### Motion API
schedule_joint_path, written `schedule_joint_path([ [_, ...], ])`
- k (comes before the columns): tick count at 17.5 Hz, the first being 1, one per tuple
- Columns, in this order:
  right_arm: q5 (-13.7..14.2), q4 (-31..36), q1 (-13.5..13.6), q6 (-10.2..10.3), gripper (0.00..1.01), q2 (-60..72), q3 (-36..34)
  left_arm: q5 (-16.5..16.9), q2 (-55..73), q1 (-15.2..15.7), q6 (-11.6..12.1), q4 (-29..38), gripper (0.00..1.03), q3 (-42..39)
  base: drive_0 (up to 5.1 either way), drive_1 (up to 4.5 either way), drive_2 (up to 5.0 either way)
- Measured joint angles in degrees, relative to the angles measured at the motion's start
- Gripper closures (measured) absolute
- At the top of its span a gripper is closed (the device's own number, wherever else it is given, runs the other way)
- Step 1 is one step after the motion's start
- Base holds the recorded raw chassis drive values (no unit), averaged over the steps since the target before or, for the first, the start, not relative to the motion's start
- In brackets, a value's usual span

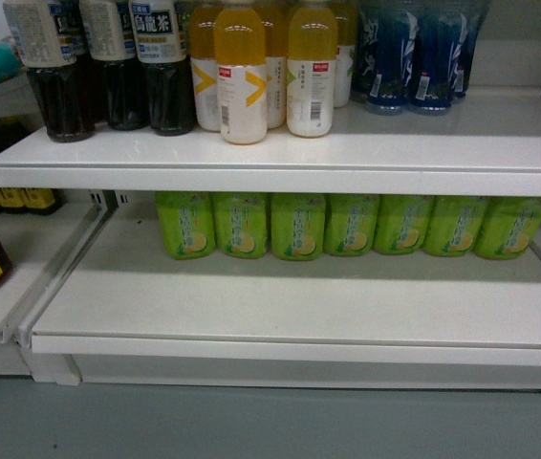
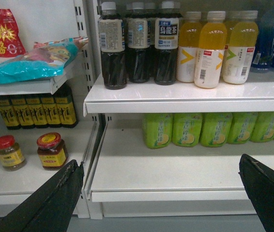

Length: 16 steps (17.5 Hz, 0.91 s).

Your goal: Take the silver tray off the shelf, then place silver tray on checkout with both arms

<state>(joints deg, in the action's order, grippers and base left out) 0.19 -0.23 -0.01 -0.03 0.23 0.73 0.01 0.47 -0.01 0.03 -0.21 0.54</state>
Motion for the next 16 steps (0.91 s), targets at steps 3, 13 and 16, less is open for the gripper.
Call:
schedule_joint_path([
  [3, 0.0, 0.0, 0.0, 0.0, 0.03, 0.0, 0.0, 0.0, 0.0, 0.0, 0.0, 0.0, 0.05, 0.0, 0.0, 0.00, 0.0],
  [13, 0.0, 0.0, 0.0, 0.0, 0.03, 0.0, 0.0, 0.0, 0.0, 0.0, 0.0, 0.0, 0.05, 0.0, 0.0, 0.00, 0.0],
  [16, 0.0, 0.0, 0.0, 0.0, 0.03, 0.0, 0.0, 0.0, 0.0, 0.0, 0.0, 0.0, 0.05, 0.0, 0.0, 0.00, 0.0],
])
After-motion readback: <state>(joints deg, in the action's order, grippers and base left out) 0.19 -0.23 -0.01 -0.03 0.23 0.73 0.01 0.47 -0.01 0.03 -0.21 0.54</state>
